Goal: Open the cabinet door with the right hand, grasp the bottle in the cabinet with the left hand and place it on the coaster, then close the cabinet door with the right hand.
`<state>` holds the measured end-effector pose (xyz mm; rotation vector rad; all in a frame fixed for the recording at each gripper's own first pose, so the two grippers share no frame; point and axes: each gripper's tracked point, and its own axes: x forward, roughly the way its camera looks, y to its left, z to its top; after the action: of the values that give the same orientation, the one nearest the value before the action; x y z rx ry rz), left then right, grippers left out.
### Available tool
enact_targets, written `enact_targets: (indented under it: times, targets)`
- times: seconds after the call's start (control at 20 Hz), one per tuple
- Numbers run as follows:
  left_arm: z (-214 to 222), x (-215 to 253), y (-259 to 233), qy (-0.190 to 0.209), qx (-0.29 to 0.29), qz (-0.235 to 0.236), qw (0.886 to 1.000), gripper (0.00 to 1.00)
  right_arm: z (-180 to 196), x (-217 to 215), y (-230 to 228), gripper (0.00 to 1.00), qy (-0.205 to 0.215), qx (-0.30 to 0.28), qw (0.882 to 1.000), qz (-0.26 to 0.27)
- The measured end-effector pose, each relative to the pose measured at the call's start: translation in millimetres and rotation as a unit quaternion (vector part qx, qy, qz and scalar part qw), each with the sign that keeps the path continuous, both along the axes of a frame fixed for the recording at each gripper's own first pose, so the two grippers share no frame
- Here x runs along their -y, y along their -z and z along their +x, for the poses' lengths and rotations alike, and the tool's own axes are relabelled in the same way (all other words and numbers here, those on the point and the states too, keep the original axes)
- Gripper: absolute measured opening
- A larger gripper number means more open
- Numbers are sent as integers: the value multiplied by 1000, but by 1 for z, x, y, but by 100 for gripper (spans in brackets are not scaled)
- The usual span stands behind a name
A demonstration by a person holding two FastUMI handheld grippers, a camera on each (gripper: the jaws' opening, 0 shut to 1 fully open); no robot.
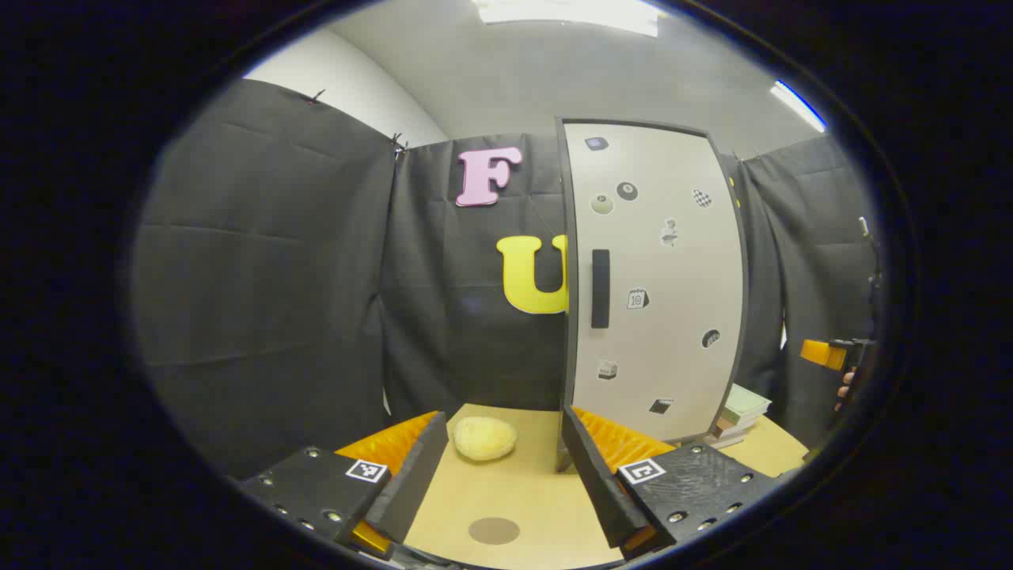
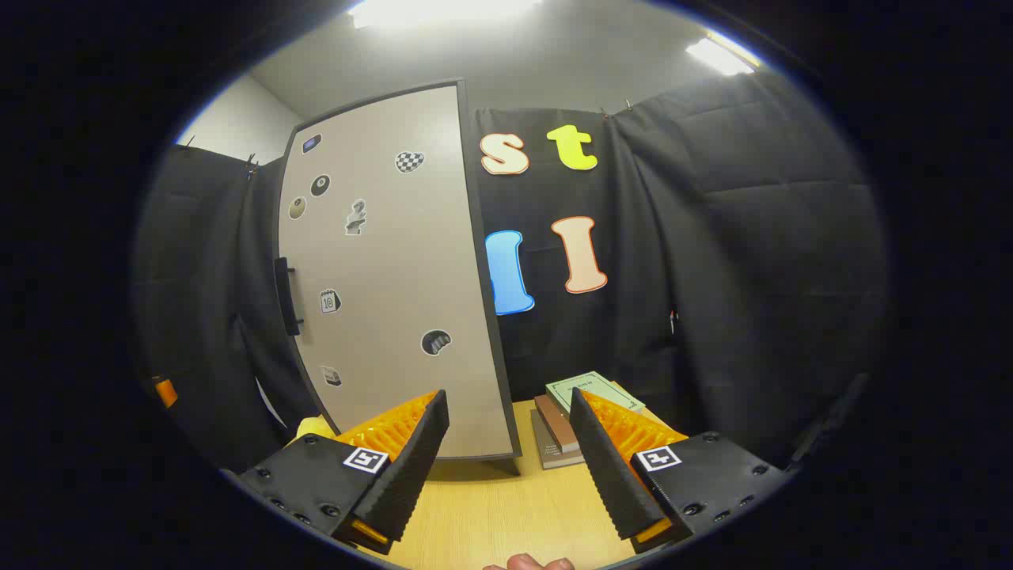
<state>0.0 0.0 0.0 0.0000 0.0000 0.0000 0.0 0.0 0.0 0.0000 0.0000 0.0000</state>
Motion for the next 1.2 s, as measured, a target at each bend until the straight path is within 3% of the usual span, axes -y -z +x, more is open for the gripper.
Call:
enact_targets:
  times: [0.05, 0.1, 0.65, 0.9, 1.2]
  targets:
    - [-1, 2, 3, 3, 0, -8, 1000, 87, -2, 2, 0, 93, 4, 1, 1000, -3]
    - [-2, 3, 5, 7, -2, -15, 1000, 92, -4, 5, 0, 98, 9, 1, 1000, -8]
    - [-9, 13, 38, 25, -25, -11, 999, 90, -14, 0, -1, 98, 9, -1, 1000, -21]
    - [-15, 23, 61, 42, -49, -55, 996, 87, -14, -5, -5, 98, -2, -10, 999, -45]
    - [-20, 4, 91, 24, -76, -29, 996, 87, 3, -45, -21, 98, -33, -10, 998, -43]
